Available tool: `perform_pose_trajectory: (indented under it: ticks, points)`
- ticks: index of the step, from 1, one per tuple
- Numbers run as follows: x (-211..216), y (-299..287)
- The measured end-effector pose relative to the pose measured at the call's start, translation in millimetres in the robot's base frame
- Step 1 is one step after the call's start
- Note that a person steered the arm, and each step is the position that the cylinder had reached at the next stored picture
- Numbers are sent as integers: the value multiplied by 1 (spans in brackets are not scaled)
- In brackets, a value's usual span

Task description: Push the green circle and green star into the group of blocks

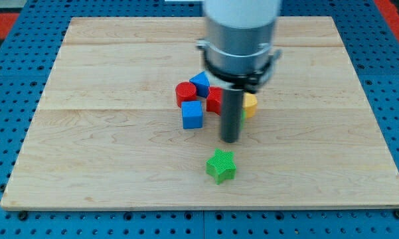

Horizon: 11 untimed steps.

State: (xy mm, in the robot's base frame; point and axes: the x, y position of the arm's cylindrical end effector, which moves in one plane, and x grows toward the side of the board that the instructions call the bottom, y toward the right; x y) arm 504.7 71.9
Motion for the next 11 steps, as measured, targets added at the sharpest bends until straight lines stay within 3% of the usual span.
perform_pose_trajectory:
  ticks: [1,2,3,6,7,8,9,11]
  points:
    - [21,61]
    - [28,62]
    - [-3,57]
    - [-9,-7]
    - [9,58]
    - [70,79]
    - [103,51]
    - [85,-60]
